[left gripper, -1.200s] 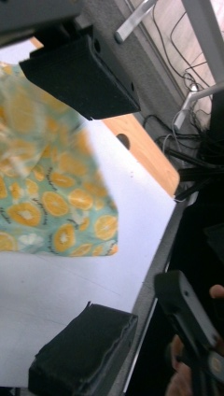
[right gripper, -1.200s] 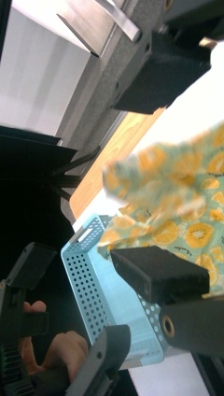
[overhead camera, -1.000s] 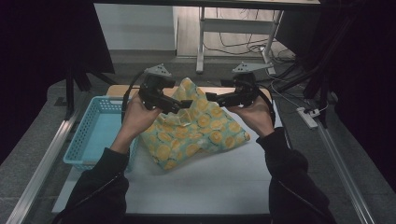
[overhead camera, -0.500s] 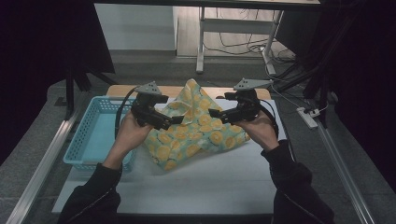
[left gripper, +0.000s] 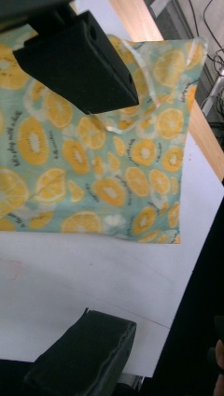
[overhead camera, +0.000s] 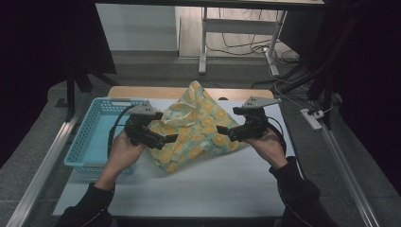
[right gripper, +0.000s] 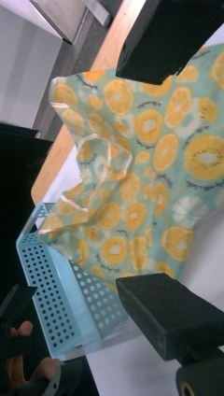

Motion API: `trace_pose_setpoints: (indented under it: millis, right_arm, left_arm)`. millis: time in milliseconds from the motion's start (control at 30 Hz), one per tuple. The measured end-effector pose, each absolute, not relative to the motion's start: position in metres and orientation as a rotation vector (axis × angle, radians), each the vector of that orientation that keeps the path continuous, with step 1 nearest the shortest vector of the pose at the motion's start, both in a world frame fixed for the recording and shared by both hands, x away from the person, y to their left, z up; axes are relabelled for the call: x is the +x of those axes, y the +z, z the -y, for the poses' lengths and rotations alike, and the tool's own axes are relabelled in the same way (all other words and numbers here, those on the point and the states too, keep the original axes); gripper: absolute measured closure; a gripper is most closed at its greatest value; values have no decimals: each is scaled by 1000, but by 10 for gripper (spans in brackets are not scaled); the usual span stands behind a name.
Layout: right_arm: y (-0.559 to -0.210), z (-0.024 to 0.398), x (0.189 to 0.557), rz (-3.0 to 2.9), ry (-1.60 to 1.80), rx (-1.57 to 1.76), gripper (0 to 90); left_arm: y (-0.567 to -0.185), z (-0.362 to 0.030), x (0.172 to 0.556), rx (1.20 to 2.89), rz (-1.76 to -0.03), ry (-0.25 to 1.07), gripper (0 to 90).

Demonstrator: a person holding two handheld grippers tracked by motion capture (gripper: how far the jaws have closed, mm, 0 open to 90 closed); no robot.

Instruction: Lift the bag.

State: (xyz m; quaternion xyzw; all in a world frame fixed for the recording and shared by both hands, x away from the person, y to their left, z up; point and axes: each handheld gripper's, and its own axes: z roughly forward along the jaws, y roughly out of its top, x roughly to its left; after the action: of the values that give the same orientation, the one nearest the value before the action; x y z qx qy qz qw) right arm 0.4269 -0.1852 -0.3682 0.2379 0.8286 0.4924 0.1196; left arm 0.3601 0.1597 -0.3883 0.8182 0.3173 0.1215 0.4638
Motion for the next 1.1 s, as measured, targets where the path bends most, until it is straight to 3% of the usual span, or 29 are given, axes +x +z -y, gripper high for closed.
trace_pose_setpoints:
  millis: [1100]
  right_arm:
    - [-434,235,363,-2388,1381,770,4]
  left_arm:
    - [-459,-195,286,1977,-909,308,0]
